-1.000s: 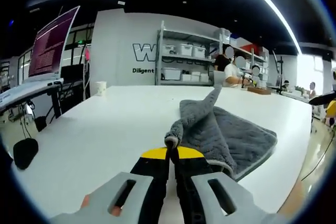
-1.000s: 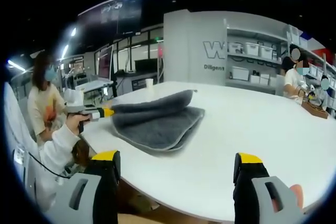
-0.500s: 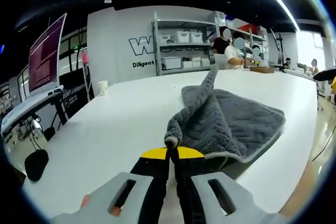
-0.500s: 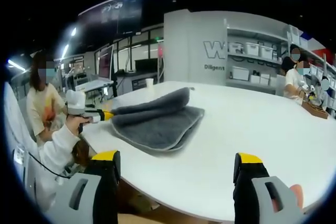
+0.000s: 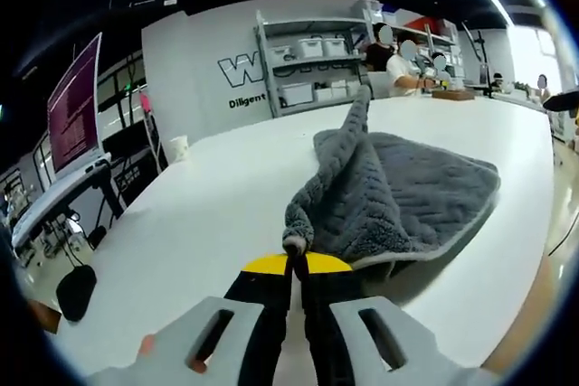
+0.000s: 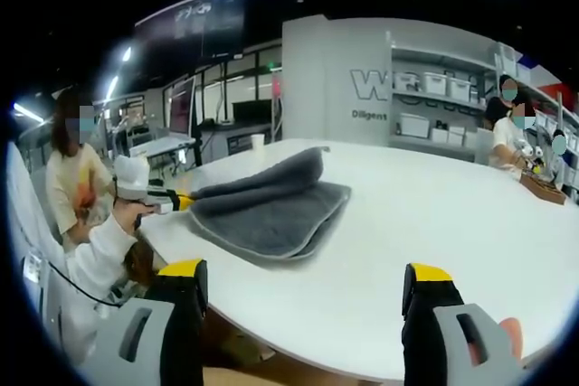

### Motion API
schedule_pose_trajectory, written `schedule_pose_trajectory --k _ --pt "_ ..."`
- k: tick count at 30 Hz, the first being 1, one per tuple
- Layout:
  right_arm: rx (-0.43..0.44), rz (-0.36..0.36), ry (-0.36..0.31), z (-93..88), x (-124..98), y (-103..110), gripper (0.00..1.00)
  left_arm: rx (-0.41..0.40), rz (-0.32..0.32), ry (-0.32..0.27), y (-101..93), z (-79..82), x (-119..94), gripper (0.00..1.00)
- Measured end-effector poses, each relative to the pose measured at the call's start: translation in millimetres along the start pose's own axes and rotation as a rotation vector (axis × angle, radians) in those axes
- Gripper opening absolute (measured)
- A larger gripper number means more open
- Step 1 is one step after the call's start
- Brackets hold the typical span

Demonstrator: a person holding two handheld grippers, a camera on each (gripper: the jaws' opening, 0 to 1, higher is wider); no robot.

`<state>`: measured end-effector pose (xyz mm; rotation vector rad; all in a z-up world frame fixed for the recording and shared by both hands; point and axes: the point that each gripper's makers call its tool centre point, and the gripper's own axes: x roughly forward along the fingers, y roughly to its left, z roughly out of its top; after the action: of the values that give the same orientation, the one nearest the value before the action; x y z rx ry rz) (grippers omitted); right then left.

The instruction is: Open the folded towel by lifting each exposed corner and separating the folded layers until the towel lies flat within the target outline without major curled edges

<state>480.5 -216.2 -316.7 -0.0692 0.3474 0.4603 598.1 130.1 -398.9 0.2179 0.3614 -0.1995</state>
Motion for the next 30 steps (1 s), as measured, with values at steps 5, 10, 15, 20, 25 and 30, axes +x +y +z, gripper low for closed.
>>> schedule_pose_trajectory --k 5,10,15,20,25,30 --pt "0.000 0.001 0.000 0.1 0.0 0.5 0.88 0.042 0.024 0.027 1.8 -2.7 -0.9 0.04" --pt "-0.001 0.001 0.002 -0.2 0.2 0.9 0.88 0.063 0.030 0.046 2.4 -5.0 -0.5 0.04" --pt "-0.002 0.000 0.004 -0.6 0.1 1.0 0.88 0.073 0.036 0.066 3.2 -6.4 -2.0 0.04" --pt "-0.001 0.001 0.004 -0.3 0.1 0.7 0.88 0.080 0.038 0.081 3.2 -7.4 -2.7 0.04" --pt "-0.001 0.001 0.003 0.1 -0.3 0.7 0.88 0.078 0.046 0.098 4.3 -9.1 -3.6 0.04" --pt "-0.002 0.001 0.004 0.6 -0.2 0.1 0.88 0.067 0.051 0.111 5.3 -10.3 -4.6 0.04"
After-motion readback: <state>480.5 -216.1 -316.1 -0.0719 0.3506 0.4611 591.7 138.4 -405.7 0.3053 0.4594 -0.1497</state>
